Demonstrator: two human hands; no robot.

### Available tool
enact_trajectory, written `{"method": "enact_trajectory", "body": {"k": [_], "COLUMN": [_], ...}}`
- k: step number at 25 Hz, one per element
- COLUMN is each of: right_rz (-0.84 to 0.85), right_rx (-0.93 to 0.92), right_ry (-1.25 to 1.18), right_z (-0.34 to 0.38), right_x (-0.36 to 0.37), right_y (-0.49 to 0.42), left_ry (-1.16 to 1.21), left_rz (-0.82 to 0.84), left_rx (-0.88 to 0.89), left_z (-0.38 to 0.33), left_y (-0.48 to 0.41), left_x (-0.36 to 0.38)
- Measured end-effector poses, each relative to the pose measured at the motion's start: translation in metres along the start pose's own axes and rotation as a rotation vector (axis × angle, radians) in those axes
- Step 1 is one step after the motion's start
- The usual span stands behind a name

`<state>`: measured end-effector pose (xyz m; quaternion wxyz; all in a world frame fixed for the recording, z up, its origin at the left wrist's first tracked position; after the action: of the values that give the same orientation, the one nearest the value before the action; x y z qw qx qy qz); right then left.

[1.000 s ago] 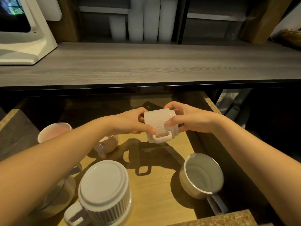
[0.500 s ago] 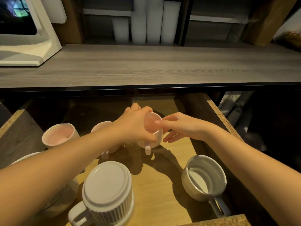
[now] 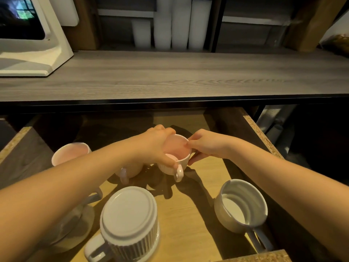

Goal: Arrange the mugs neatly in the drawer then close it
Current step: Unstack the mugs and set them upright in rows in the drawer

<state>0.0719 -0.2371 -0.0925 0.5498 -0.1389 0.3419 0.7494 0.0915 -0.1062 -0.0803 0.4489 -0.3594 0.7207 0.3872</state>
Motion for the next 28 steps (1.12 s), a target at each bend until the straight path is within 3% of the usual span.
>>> {"method": "enact_trajectory", "body": {"k": [13,28], "right_rz": [-0.042,-0.050], "right_rx": [0.128,0.142], "right_ry": [0.110,0.165], "right_z": [0.007,-0.014], "right_x": [0.005,0.006], "right_y": [-0.028,-0.031], "left_ry": [-0.044,-0.128], "left_rz": [-0.012,0.046], "left_rx": [-0.018,0.028], "left_z": [0.017,0.009], "left_y": [-0.023,-0.033], "left_x": [0.007,0.019]}}
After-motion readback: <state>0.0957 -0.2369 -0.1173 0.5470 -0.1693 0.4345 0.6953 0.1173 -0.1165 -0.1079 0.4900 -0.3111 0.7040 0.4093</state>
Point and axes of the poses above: each hand's wrist, its own y-axis away from the middle knuckle, its own x-axis out of the palm, z = x × y, the point moved 5 cm from there along -y, towards the middle knuckle, and after that the axes turned 9 degrees about -x, right-handed, at the moved point
